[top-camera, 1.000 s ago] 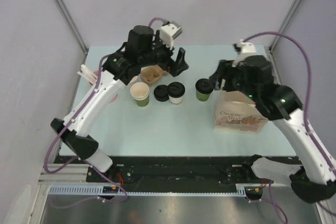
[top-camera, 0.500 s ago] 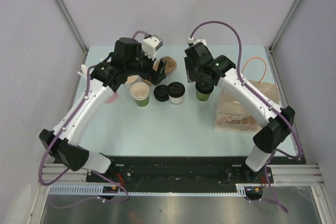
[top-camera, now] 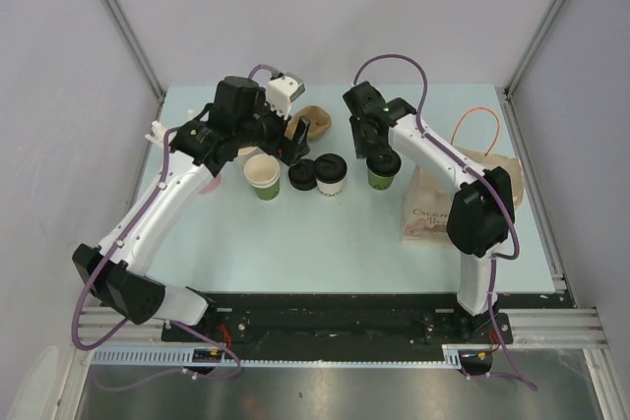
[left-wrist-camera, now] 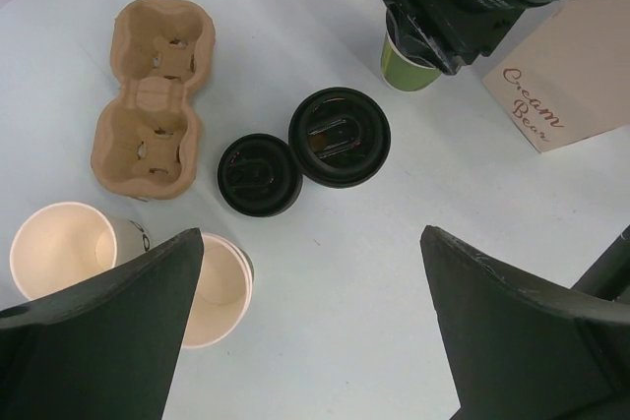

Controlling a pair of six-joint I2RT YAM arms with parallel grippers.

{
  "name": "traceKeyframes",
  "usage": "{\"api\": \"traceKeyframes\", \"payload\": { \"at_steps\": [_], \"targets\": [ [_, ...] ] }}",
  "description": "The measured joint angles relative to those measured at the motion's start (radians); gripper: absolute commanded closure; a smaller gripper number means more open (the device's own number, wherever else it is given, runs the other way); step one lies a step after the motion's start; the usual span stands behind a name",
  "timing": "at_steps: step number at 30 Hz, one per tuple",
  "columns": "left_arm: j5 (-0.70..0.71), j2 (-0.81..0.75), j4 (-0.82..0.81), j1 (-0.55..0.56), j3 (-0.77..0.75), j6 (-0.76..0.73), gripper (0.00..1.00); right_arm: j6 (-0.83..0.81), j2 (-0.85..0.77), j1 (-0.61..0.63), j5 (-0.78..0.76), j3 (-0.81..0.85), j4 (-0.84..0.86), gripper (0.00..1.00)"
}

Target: Pack the takeout coffee

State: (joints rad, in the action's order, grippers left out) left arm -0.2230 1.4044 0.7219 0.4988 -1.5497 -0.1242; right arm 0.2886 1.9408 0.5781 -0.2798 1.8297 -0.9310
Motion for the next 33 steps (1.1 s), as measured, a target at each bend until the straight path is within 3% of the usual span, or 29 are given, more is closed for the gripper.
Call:
{"api": "traceKeyframes", "payload": {
  "at_steps": [6, 17, 33],
  "targets": [
    [-0.019, 0.0, 0.0, 0.0, 0.0, 0.0, 0.02, 0.005, 0.004, -0.008, 0.005, 0.0, 0.002, 0.68],
    [-0.047, 0.0, 0.0, 0.0, 0.0, 0.0, 0.02, 0.008, 0.014, -0.008, -0.028, 0.0, 0.0, 0.64],
    [-0.079, 0.0, 0.0, 0.0, 0.0, 0.0, 0.02, 0.006, 0.008, -0.026, -0.027, -0.077, 0.059, 0.76]
  ]
}}
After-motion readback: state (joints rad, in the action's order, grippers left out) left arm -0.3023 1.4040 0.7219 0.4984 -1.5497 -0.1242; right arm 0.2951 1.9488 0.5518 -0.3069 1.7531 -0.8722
